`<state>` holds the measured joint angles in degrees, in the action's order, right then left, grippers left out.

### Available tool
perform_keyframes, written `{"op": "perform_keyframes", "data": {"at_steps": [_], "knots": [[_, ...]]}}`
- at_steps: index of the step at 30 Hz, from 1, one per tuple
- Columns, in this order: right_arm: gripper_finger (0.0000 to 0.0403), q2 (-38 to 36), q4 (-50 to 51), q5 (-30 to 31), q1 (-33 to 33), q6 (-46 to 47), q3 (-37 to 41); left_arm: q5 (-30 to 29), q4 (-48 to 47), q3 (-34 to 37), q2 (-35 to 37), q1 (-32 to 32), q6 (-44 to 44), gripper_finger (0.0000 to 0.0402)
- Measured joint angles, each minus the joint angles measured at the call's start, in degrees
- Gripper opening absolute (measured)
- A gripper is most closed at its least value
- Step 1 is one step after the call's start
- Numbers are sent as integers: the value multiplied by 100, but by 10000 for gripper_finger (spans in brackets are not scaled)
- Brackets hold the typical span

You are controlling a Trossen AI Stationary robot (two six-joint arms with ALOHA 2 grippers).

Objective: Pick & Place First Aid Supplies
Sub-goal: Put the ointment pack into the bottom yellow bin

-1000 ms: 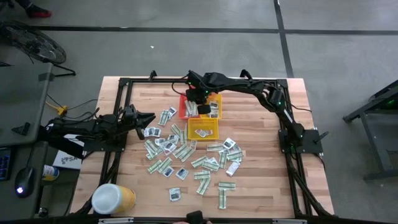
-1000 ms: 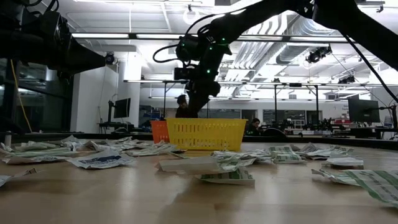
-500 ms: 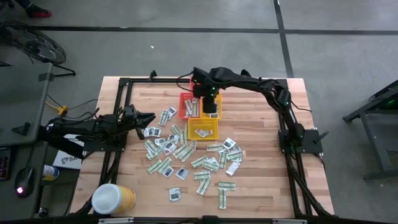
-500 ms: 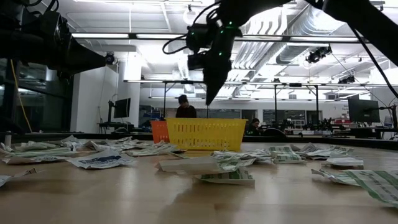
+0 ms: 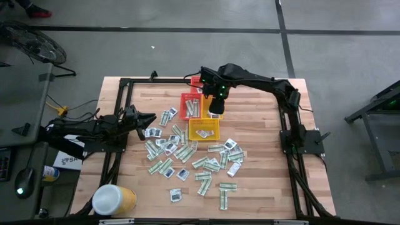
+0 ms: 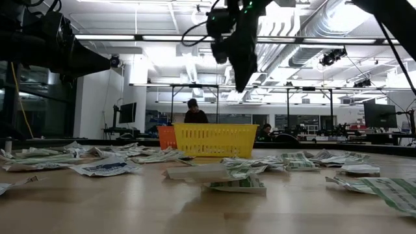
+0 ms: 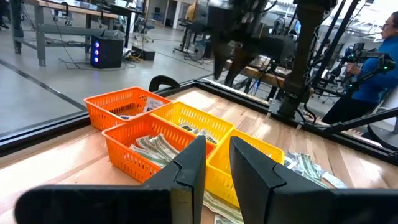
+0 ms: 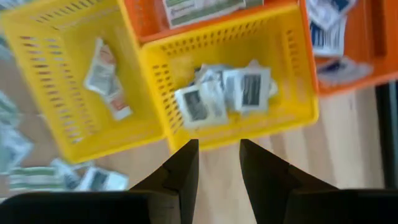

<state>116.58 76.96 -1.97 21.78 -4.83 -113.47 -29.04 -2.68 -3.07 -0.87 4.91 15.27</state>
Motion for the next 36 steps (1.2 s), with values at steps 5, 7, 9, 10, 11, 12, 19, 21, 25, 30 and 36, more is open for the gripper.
{"op": "perform_keyframes", "data": {"at_steps": [5, 7, 9, 10, 11, 12, 19, 21, 25, 30, 36], "knots": [[110, -286, 413, 48, -140, 687, 0, 0, 0, -1, -2, -1, 0, 73], [110, -398, 519, 102, -229, 945, -1, -1, 0, -1, -1, -2, -1, 73], [110, -477, 617, 173, -327, 1158, -2, 0, 0, -2, -2, 0, 0, 73], [110, -490, 647, 201, -387, 1228, -2, -2, 0, 0, 0, 0, 0, 73], [110, -513, 678, 200, -440, 1278, -2, -2, 0, -2, 0, -2, 0, 73], [110, -523, 698, 190, -504, 1333, 0, -2, 0, -1, -2, -2, 0, 73], [110, -543, 713, -153, -1011, 1491, 0, 0, 0, -2, 0, 0, 0, 73], [110, -543, 633, -227, -1142, 1489, 8, 0, 0, -2, -2, -2, 0, 73], [110, -713, -24, -295, -1342, 1491, 602, 0, 0, -2, -2, -1, 0, 73], [110, -1352, -1269, -266, -1576, 1593, 2014, 0, 0, -1, -1, -1, 0, 73], [110, -2213, -2152, -268, -1862, 2061, 3598, 0, 0, -1, 0, -2, 0, 73]]}}
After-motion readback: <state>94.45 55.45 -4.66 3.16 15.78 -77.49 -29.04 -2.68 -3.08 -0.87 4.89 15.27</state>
